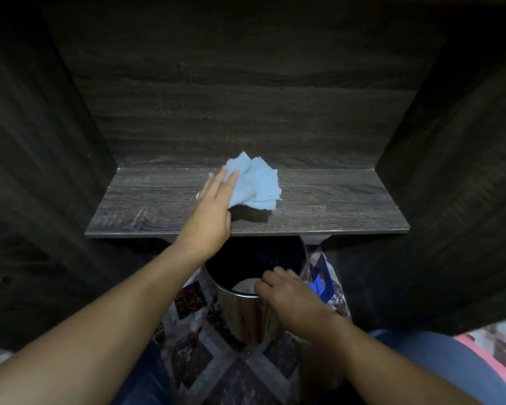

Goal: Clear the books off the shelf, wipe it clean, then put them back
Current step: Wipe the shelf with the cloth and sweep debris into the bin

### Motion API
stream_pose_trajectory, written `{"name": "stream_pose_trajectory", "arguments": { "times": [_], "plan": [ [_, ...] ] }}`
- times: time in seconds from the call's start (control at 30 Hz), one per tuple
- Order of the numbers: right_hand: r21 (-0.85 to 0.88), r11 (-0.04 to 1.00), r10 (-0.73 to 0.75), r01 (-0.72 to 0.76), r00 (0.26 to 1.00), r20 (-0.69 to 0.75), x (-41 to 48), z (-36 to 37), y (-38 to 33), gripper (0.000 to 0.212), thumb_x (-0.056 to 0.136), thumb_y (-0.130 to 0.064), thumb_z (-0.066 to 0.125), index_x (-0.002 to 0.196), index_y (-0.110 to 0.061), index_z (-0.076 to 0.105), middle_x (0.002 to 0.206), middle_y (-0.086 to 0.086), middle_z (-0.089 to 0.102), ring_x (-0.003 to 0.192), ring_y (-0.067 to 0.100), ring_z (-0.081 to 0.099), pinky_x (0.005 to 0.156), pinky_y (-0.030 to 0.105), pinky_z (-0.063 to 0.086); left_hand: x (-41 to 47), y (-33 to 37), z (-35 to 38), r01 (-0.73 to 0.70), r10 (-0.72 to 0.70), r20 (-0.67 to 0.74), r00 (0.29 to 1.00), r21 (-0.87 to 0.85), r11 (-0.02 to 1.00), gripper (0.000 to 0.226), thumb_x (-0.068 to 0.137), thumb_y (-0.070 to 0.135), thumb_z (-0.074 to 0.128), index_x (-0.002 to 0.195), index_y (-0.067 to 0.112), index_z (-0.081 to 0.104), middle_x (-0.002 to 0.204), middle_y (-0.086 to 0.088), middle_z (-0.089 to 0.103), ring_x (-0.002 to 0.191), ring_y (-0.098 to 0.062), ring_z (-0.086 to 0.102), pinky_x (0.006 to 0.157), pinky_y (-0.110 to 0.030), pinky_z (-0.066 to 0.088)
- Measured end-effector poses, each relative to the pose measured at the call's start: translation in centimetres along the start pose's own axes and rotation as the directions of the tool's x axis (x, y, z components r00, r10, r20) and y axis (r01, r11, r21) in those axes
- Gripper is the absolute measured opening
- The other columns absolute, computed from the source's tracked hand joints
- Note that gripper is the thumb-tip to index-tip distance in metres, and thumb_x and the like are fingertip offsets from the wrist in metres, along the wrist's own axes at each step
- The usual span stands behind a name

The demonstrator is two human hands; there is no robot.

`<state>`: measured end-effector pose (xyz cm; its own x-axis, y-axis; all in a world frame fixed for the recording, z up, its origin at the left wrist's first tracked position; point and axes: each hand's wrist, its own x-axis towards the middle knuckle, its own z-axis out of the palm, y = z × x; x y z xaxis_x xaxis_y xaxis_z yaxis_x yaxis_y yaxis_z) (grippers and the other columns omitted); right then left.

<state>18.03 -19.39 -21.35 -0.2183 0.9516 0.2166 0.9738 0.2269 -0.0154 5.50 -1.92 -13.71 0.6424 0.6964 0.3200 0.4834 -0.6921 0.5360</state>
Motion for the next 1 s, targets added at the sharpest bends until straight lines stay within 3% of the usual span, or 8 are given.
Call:
{"name": "stream_pose_trajectory", "arguments": {
  "times": [0.1, 0.13, 0.23, 0.37, 0.53, 0.6, 0.7, 1.0],
  "plan": [
    [-0.004, 1.000, 0.010, -0.010, 1.000, 0.016, 0.0, 0.0, -0.1, 0.027, 0.062, -0.013, 0.063, 0.088, -0.021, 0.061, 0.080, -0.003, 0.051, 0.074, 0.017, 0.048, 0.059, 0.028, 0.042, -0.1, -1.6, 1.2, -0.034, 0.009, 0.358, 0.934, 0.064, 0.997, 0.065, 0.089, -0.007, 0.038, 0.149, 0.017, 0.033, 0.158, -0.006, 0.023, 0.145, -0.021, 0.023, 0.118, -0.027, 0.014],
    [-0.001, 1.000, 0.012, -0.012, 1.000, 0.015, 0.0, -0.1, -0.2, 0.027, 0.061, -0.014, 0.062, 0.087, -0.021, 0.062, 0.079, -0.004, 0.051, 0.073, 0.016, 0.048, 0.058, 0.027, 0.042, -0.1, -1.8, 1.2, -0.018, -0.006, 0.399, 0.917, 0.057, 0.998, 0.062, 0.090, -0.006, 0.039, 0.148, 0.016, 0.035, 0.157, -0.006, 0.027, 0.143, -0.021, 0.028, 0.116, -0.023, 0.016],
    [-0.001, 1.000, 0.020, -0.020, 1.000, 0.008, 0.1, -0.2, -0.2, 0.027, 0.059, -0.015, 0.065, 0.085, -0.023, 0.063, 0.078, -0.005, 0.052, 0.072, 0.015, 0.047, 0.057, 0.025, 0.042, 0.7, -1.4, 0.5, 0.021, -0.024, 0.271, 0.962, 0.012, 1.000, 0.060, 0.089, -0.006, 0.042, 0.146, 0.011, 0.039, 0.151, -0.009, 0.037, 0.136, -0.024, 0.038, 0.108, -0.019, 0.022],
    [0.009, 0.999, 0.037, -0.038, 0.999, 0.019, 0.1, -0.1, 0.0, 0.036, 0.056, -0.014, 0.079, 0.086, -0.023, 0.062, 0.079, -0.005, 0.053, 0.073, 0.014, 0.049, 0.058, 0.025, 0.042, 2.7, -1.2, -0.3, 0.034, -0.032, 0.149, 0.988, -0.007, 0.999, 0.059, 0.088, -0.005, 0.045, 0.145, 0.010, 0.039, 0.143, -0.013, 0.045, 0.130, -0.028, 0.044, 0.106, -0.024, 0.028],
    [0.006, 0.999, 0.035, -0.035, 0.999, 0.012, 0.5, 0.4, 0.4, 0.037, 0.055, -0.016, 0.078, 0.088, -0.023, 0.063, 0.080, -0.006, 0.053, 0.073, 0.013, 0.050, 0.058, 0.023, 0.042, 4.4, -1.8, 0.0, 0.031, -0.032, 0.029, 0.999, 0.036, 0.999, 0.065, 0.087, -0.008, 0.043, 0.149, 0.006, 0.030, 0.152, -0.013, 0.033, 0.140, -0.027, 0.031, 0.117, -0.031, 0.020],
    [0.005, 0.999, 0.033, -0.033, 0.999, 0.011, 0.6, 0.7, 0.5, 0.038, 0.055, -0.017, 0.078, 0.089, -0.023, 0.063, 0.080, -0.006, 0.054, 0.073, 0.013, 0.050, 0.058, 0.024, 0.042, 4.4, -3.0, 0.9, -0.024, 0.011, 0.129, 0.992, 0.099, 0.995, 0.069, 0.085, -0.011, 0.042, 0.150, 0.009, 0.026, 0.157, -0.012, 0.024, 0.146, -0.028, 0.019, 0.120, -0.033, 0.012],
    [0.000, 1.000, 0.025, -0.025, 1.000, 0.006, 0.9, 1.0, 0.6, 0.042, 0.053, -0.017, 0.079, 0.091, -0.022, 0.063, 0.080, -0.005, 0.055, 0.072, 0.014, 0.051, 0.057, 0.024, 0.043, 3.6, -4.3, 2.1, -0.117, 0.002, 0.437, 0.899, 0.236, 0.965, 0.070, 0.088, -0.006, 0.041, 0.152, 0.019, 0.024, 0.161, -0.006, 0.009, 0.148, -0.025, 0.008, 0.120, -0.034, 0.008],
    [0.015, 1.000, 0.024, -0.025, 1.000, 0.014, 1.0, 1.4, 0.2, 0.040, 0.049, -0.015, 0.080, 0.085, -0.022, 0.063, 0.076, -0.004, 0.053, 0.070, 0.016, 0.050, 0.056, 0.024, 0.040, -0.1, -2.1, 0.6, -0.193, 0.119, 0.433, 0.894, 0.131, 0.972, 0.066, 0.085, -0.003, 0.038, 0.138, 0.034, 0.049, 0.153, 0.012, 0.033, 0.140, -0.004, 0.029, 0.110, -0.022, 0.026]
  ]
}}
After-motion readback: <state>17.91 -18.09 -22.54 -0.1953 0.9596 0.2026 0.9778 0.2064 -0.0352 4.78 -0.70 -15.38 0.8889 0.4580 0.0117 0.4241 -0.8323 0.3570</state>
